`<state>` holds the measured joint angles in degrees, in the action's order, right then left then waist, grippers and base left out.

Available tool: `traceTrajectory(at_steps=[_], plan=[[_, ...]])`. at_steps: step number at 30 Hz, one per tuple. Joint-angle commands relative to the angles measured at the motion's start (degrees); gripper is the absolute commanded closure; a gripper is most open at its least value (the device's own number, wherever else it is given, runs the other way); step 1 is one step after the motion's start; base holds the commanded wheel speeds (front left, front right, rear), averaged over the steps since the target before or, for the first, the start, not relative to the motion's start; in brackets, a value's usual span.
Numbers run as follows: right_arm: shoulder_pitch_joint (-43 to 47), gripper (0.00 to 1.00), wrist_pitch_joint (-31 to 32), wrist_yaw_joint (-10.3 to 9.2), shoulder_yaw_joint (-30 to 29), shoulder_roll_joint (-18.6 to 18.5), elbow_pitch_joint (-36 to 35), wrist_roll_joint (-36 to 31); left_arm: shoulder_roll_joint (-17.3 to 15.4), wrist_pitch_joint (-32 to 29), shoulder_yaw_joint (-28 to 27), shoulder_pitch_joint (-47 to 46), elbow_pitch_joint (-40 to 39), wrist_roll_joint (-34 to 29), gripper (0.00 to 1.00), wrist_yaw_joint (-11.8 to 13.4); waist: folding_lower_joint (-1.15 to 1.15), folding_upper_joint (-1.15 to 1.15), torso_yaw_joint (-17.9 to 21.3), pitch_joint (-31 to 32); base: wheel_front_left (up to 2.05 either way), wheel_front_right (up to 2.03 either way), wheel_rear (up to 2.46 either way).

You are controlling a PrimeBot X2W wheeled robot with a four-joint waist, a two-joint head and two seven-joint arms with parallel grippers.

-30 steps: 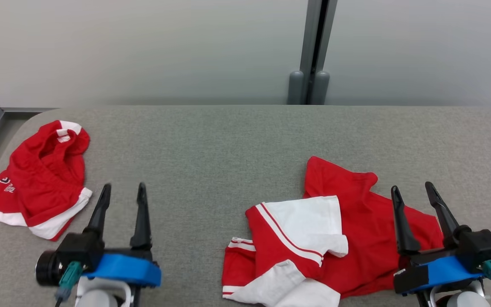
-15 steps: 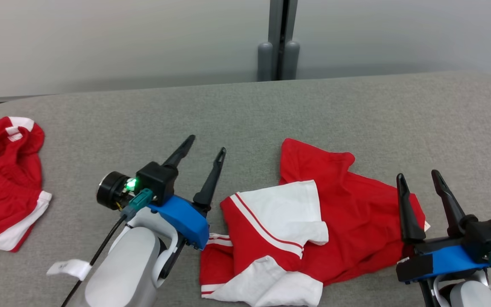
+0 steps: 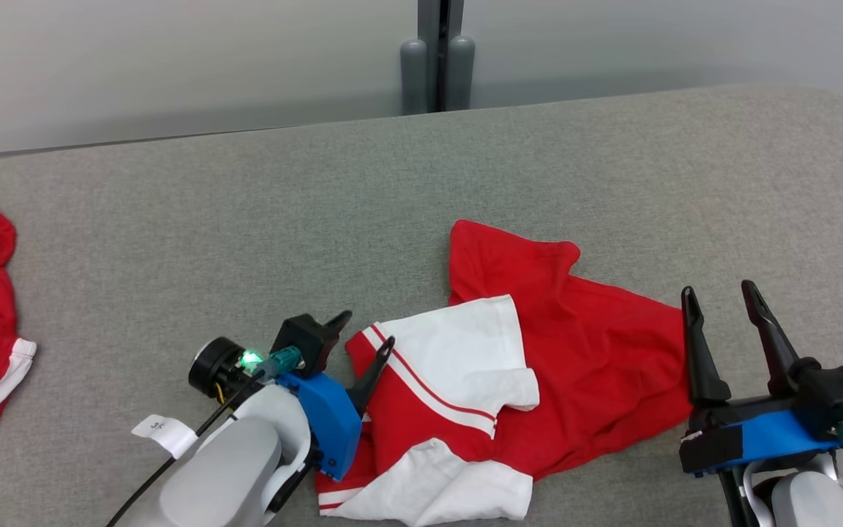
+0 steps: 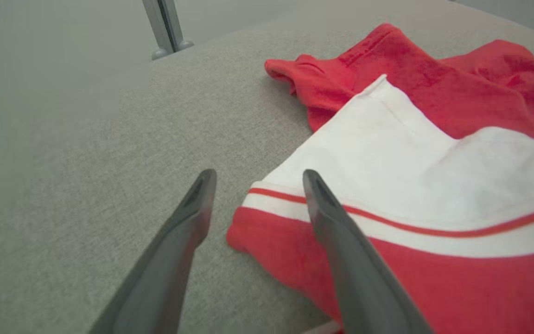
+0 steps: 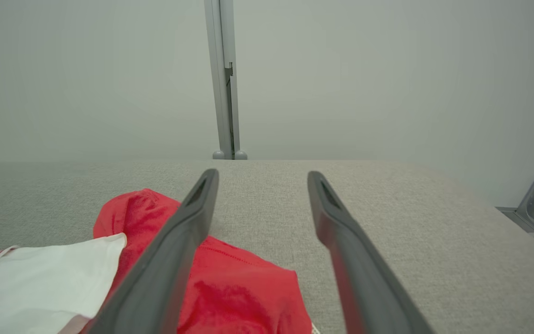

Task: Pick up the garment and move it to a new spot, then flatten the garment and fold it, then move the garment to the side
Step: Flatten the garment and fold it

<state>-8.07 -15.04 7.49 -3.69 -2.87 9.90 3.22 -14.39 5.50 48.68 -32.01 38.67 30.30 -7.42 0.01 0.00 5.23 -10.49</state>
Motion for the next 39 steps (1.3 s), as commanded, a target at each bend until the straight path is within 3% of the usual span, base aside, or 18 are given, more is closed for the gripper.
traceTrajectory(at_steps=[1, 15, 16, 18, 19, 29, 39], plan=[[-1.1, 0.0, -0.2, 0.01, 0.0, 0.0, 0.1, 0.0, -0.4, -0.1, 0.9, -1.1, 1.0, 0.5, 0.0, -0.1, -0.01, 0.0, 0.2, -0.1, 0.0, 0.0, 0.0], [-1.3, 0.0, -0.2, 0.01, -0.1, 0.0, 0.9, -0.5, 1.8, -1.5, 11.3, -4.4, 14.5, 6.1, 0.0, -0.1, -0.01, 0.0, 1.6, -0.5, 0.0, 0.0, 0.0], [-1.3, 0.0, -0.2, 0.01, -0.1, 0.0, 0.9, -0.5, 2.1, -1.9, 11.9, -4.6, 15.4, 6.5, 0.13, 0.0, -0.01, 0.0, 1.6, -0.5, 0.0, 0.0, 0.0], [-1.3, 0.0, -0.2, 0.01, 0.0, 0.0, 1.0, -0.5, 2.5, -1.7, 13.1, -5.0, 16.7, 6.9, 0.83, 0.0, -0.01, 0.0, 1.5, -0.4, 0.0, 0.0, 0.0], [-1.3, 0.0, -0.2, 0.01, 0.1, 0.0, 1.0, -0.4, 2.7, -1.6, 13.5, -5.2, 17.4, 7.2, 1.0, 0.0, -0.01, 0.0, 1.5, -0.4, 0.0, 0.0, 0.0], [0.2, 0.0, -0.2, 0.01, -0.8, 0.0, 1.0, 0.0, 4.7, 6.8, 13.4, -9.7, 17.6, 11.2, 1.0, 0.1, -0.01, 0.0, -1.7, 1.7, 0.0, 0.0, 0.0], [0.9, 0.0, -0.2, 0.01, -0.2, 0.0, 1.5, 1.0, 0.6, 9.7, 7.1, -14.1, 11.4, 11.5, 1.0, 1.5, -0.01, 0.0, -6.2, 4.3, 0.0, 0.0, 0.0]])
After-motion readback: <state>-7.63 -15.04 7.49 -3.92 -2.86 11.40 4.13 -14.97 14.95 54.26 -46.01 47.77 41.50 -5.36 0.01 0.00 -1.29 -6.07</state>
